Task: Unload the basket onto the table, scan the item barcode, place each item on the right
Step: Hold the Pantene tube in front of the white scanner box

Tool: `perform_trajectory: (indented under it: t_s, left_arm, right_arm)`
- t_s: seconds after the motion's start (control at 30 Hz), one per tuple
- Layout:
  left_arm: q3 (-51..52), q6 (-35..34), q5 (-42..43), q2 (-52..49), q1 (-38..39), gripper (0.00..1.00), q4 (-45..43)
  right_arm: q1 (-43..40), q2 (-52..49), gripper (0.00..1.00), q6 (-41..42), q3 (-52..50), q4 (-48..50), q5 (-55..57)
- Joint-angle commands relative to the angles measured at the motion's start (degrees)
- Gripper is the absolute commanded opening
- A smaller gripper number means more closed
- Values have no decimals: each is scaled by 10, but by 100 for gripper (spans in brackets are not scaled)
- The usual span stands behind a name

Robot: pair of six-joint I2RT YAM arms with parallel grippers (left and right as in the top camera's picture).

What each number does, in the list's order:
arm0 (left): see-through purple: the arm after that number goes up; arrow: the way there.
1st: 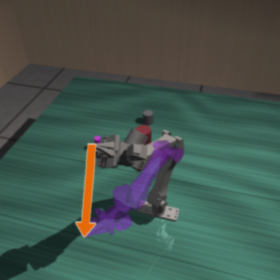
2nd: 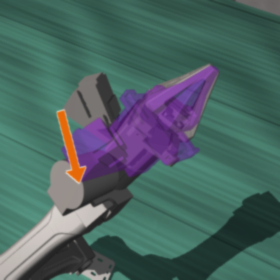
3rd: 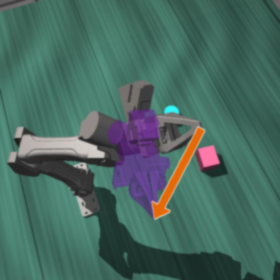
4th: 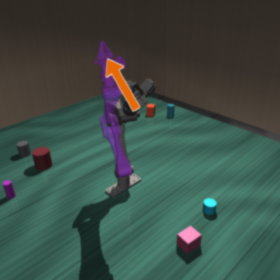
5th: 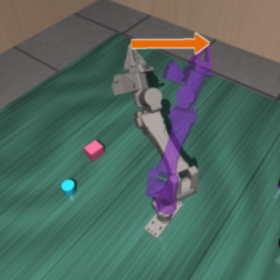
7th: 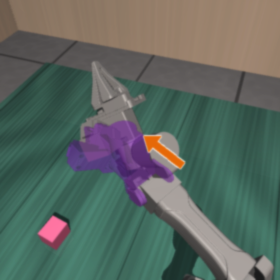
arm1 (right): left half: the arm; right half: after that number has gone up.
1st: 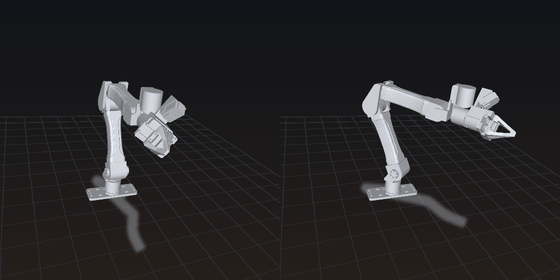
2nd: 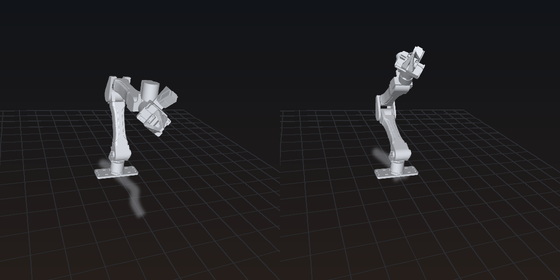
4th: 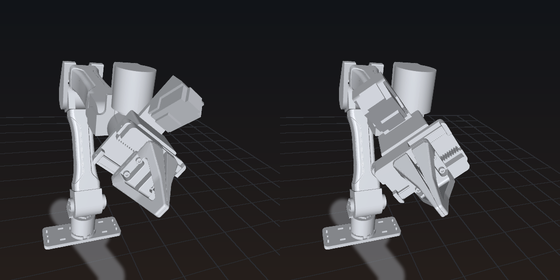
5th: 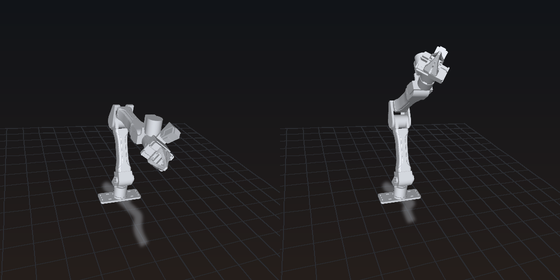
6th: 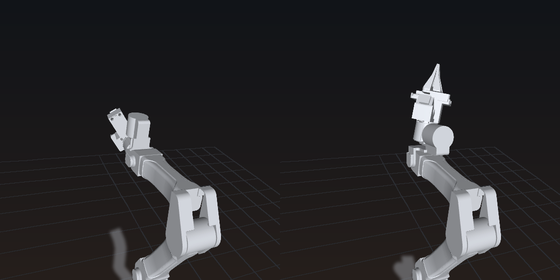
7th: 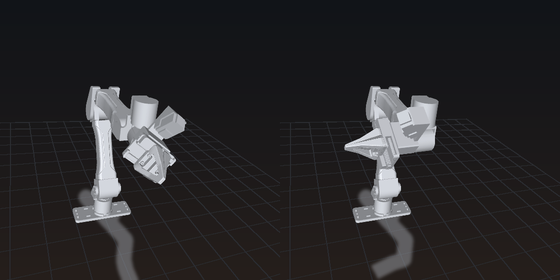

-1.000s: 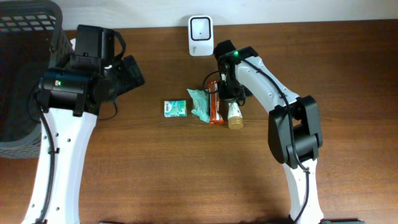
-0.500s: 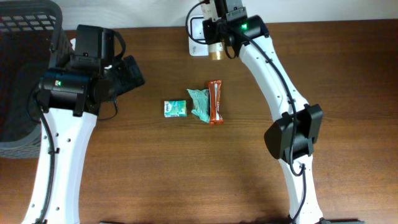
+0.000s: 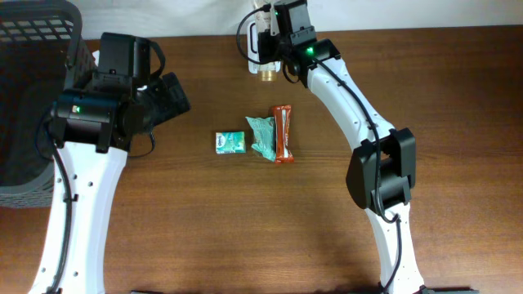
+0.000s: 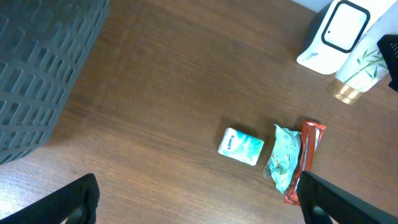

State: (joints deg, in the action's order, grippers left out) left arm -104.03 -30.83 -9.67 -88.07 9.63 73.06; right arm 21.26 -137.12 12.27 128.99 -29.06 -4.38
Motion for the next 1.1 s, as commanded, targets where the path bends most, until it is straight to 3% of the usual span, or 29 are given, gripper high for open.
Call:
perform_trajectory:
  t_s: [0.0,0.27,0.43,0.63,0.8,0.93,1.07]
  left_arm:
    - [-1,9,-1,2,-1,99,0]
    - [-1,9,-1,2,-1,99,0]
    - [-1,9,-1,2,-1,99,-1]
    - [-1,9,-1,2,-1,99,-1]
    - [-1,9,-1,2,-1,99,0]
    - [-1,9,-1,2,-1,99,0]
    - [-1,9,-1,2,-1,99,0]
  right_arm:
    - [4,15,4,7,-7,26,23]
    - [3,21,4,7,-31,94,36]
    - [2,80,4,7,-29,61,166]
    - [3,61,4,7,-41,44,79]
    - [8,22,4,7,-51,44,79]
    - [-16,80,4,37,-49,23,201]
    - [-114,143,4,83,-49,-83,293]
